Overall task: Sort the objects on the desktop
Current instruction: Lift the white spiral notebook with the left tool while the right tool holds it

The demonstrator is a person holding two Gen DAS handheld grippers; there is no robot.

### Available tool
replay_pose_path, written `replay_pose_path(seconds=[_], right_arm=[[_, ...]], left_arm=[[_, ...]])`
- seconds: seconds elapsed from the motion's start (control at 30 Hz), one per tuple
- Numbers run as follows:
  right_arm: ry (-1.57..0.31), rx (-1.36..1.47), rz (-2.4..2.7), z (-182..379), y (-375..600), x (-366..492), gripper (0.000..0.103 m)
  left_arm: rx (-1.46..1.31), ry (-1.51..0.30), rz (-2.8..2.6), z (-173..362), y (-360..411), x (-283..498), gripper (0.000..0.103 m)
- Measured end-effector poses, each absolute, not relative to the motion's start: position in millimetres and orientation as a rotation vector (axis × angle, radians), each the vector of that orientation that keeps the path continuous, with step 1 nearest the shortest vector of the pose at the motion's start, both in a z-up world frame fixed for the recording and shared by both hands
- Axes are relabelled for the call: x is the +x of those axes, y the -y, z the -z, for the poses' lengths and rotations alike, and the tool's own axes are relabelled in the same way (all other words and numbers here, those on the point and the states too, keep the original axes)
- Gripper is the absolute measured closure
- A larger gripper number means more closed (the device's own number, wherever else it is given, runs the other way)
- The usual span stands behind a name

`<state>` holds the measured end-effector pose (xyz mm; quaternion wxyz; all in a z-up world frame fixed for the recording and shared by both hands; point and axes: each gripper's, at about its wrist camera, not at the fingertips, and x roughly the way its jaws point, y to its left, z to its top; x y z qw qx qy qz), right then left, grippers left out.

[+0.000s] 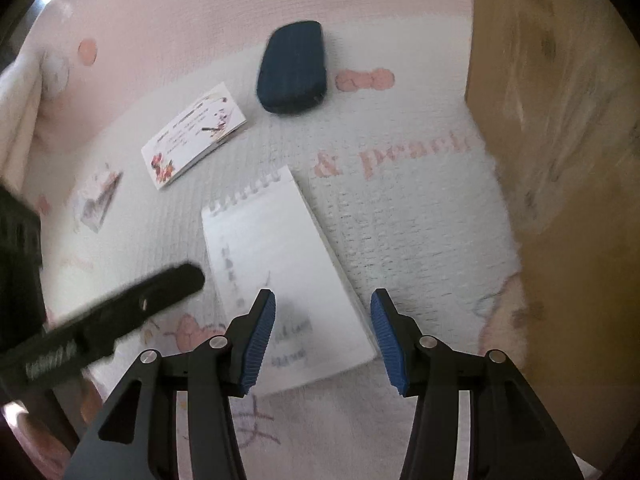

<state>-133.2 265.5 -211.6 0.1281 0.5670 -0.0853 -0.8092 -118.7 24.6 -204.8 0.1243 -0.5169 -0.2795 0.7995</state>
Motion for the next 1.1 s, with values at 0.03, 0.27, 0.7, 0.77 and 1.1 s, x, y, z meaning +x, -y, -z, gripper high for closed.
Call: replay_pose_path(seconds=[0.03, 0.27, 0.7, 0.77, 1.1], right_arm=[[0.309, 1.637, 2.356, 212, -270, -134, 0.057], [0.307, 1.651, 2.334, 210, -272, -126, 0.082], [0.341, 1.654, 2.271, 212, -257, -112, 0.081], [0.424, 1.638, 2.258, 213, -264, -115, 0.073], [0.591, 1.576, 2.285, 222, -275, -126, 0.066]], left_arm=[[-1.506, 0.821, -2.323, 205, -27, -117, 0.05], [-1.524, 0.717, -2.329, 205, -44, -123, 0.073], [-1.562, 0.737, -2.325, 207, -32, -124, 0.08], [-1.54, 0.796, -2.316, 206, -28, -121, 0.068], [-1.509, 0.923, -2.287, 211, -25, -124, 0.053]])
